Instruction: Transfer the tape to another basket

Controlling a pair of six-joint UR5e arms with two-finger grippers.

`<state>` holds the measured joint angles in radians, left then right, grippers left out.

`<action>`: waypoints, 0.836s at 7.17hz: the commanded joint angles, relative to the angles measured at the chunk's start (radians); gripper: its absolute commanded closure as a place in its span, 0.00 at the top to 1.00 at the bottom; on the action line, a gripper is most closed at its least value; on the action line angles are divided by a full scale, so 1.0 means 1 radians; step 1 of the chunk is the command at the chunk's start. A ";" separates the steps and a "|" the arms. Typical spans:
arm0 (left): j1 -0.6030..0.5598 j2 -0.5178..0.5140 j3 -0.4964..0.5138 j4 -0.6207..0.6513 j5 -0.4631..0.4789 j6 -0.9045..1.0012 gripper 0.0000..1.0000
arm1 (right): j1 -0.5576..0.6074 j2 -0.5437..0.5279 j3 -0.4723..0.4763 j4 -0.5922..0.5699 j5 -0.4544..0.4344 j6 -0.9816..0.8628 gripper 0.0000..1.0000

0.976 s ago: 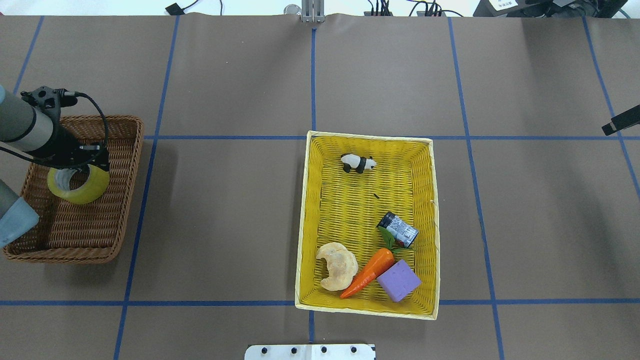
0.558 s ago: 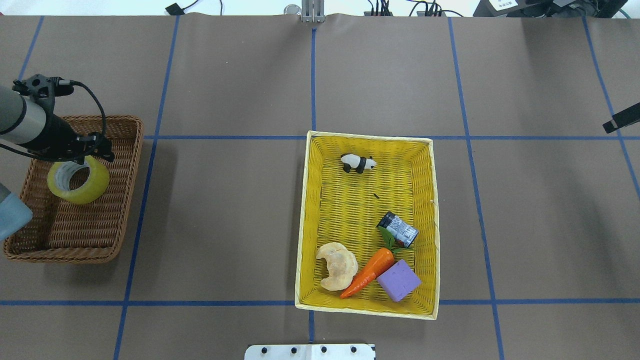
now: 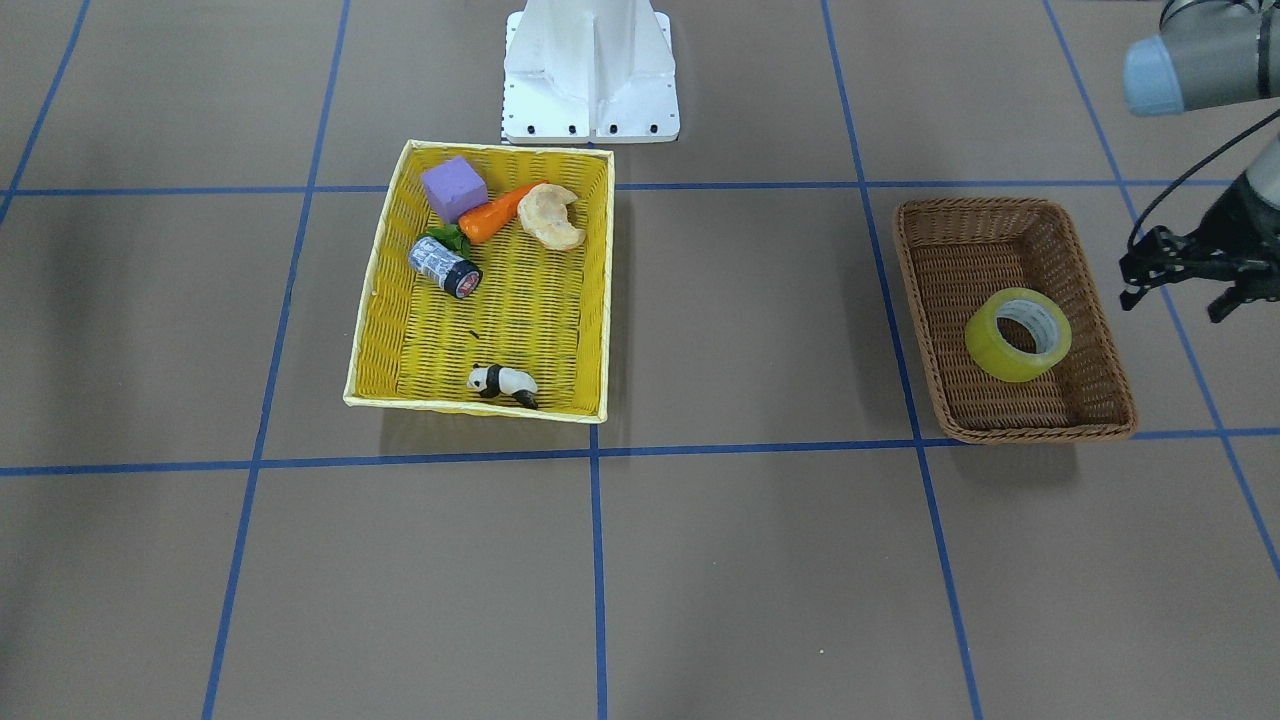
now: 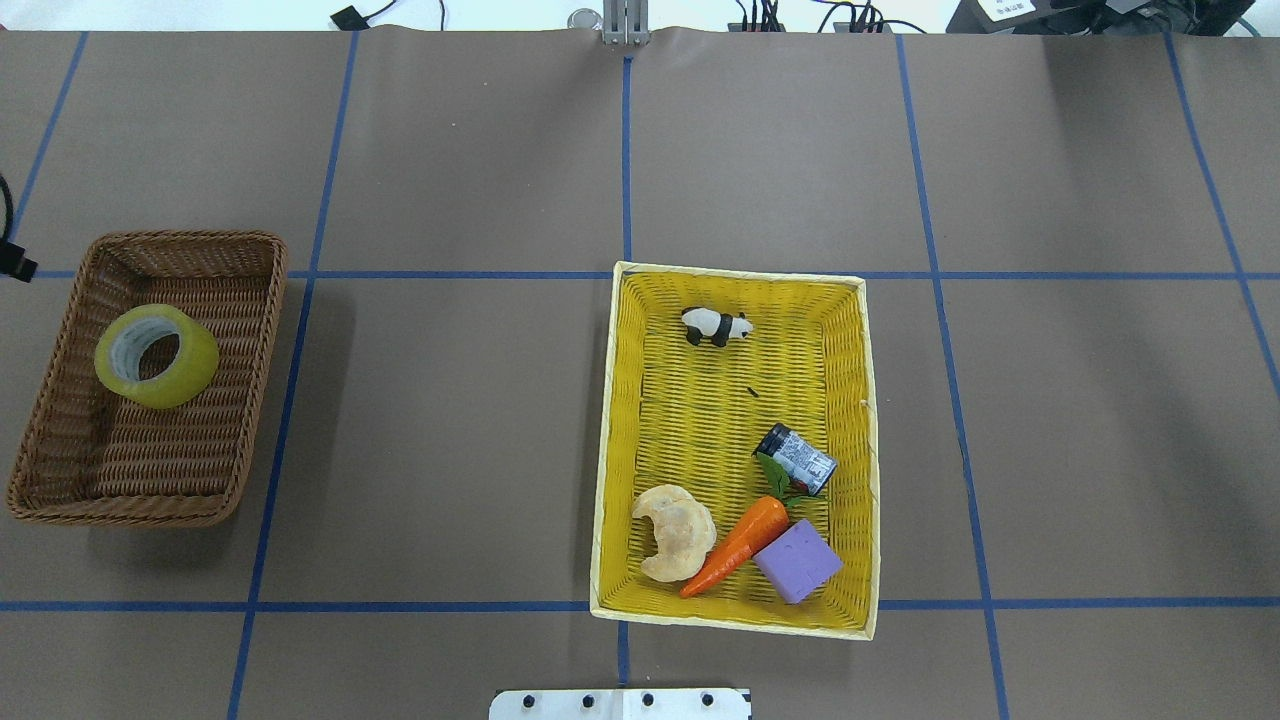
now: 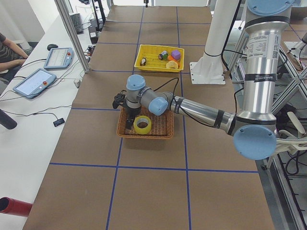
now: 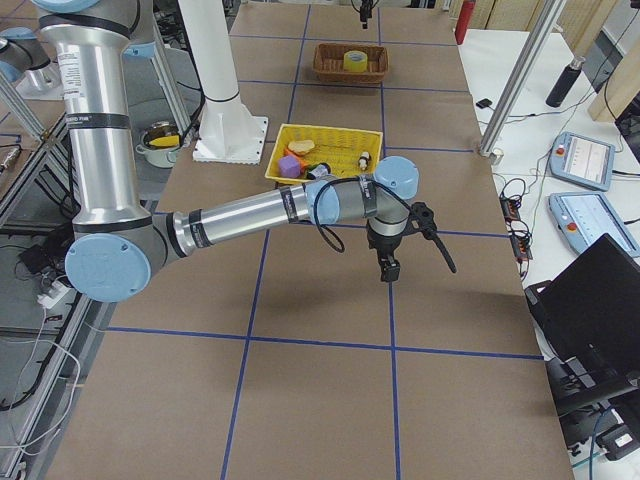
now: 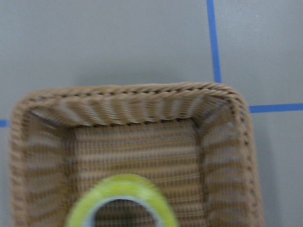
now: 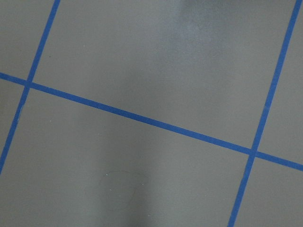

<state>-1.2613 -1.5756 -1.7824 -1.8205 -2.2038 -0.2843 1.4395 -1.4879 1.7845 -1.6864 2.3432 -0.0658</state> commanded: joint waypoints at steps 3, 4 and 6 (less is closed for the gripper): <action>-0.257 -0.044 0.203 0.093 -0.186 0.208 0.98 | 0.021 0.006 -0.020 -0.026 -0.001 -0.014 1.00; -0.257 -0.044 0.190 0.146 -0.186 0.217 0.98 | 0.012 0.005 -0.029 -0.030 -0.002 -0.016 1.00; -0.292 -0.043 0.172 0.161 -0.186 0.214 0.98 | -0.001 0.017 -0.040 -0.064 -0.005 -0.026 1.00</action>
<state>-1.5305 -1.6176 -1.5970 -1.6778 -2.3891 -0.0703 1.4442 -1.4791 1.7497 -1.7327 2.3403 -0.0834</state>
